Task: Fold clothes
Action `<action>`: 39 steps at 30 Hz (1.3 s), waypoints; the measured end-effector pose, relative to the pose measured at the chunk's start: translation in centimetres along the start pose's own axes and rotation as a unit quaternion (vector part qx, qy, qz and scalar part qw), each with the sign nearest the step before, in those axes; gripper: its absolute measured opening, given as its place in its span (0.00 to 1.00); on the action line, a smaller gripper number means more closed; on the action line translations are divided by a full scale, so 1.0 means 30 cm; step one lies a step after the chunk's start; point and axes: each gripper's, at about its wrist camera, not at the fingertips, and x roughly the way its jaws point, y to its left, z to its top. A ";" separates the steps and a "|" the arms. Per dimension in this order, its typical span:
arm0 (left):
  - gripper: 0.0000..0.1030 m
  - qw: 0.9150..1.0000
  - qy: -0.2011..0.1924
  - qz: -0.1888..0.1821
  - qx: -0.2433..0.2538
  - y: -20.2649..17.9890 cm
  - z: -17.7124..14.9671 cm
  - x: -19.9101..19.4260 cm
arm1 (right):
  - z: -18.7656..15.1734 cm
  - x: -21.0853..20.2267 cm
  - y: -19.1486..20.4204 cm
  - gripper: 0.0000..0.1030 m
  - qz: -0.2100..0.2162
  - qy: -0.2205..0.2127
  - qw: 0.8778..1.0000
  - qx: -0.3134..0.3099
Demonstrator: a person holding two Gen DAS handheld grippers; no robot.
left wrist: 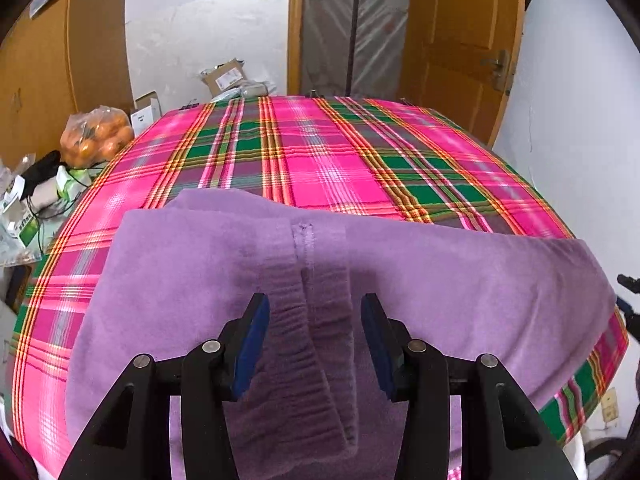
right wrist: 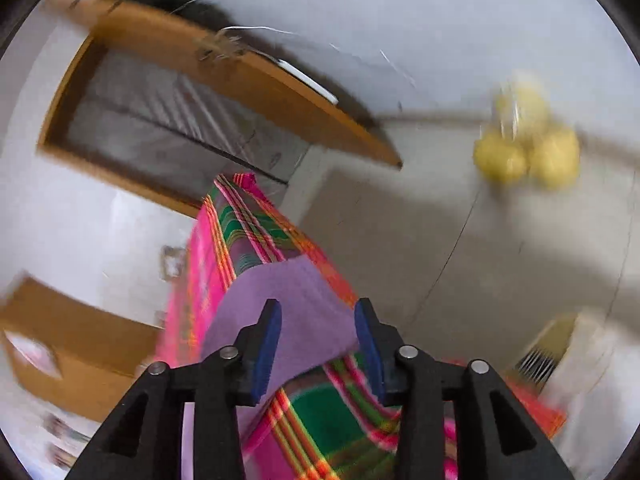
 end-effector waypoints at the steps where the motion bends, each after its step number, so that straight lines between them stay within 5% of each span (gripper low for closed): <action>1: 0.47 1.000 -0.001 -0.002 0.001 -0.007 0.000 -0.001 | 0.003 0.001 -0.031 0.42 0.017 0.014 0.999 0.026; 13: 0.47 1.000 -0.007 -0.012 0.013 -0.074 0.011 -0.019 | -0.031 0.106 -0.167 0.54 0.121 0.122 0.974 0.150; 21: 0.47 1.000 -0.002 -0.007 0.003 -0.059 0.009 -0.004 | -0.049 0.226 -0.173 0.57 0.139 0.152 0.961 0.185; 25: 0.47 1.000 -0.002 -0.006 -0.002 -0.050 0.006 -0.002 | -0.040 0.257 -0.170 0.57 0.158 0.139 0.954 0.212; 31: 0.47 1.000 -0.003 -0.005 -0.009 -0.038 0.005 -0.004 | -0.005 0.214 -0.154 0.56 0.227 0.066 0.947 0.218; 34: 0.47 1.000 -0.003 -0.005 -0.009 -0.044 0.004 -0.004 | -0.002 0.216 -0.142 0.55 0.226 0.057 0.951 0.205; 39: 0.47 1.000 -0.006 -0.008 -0.008 -0.049 0.006 -0.011 | -0.002 0.238 -0.101 0.37 0.196 0.063 0.964 0.171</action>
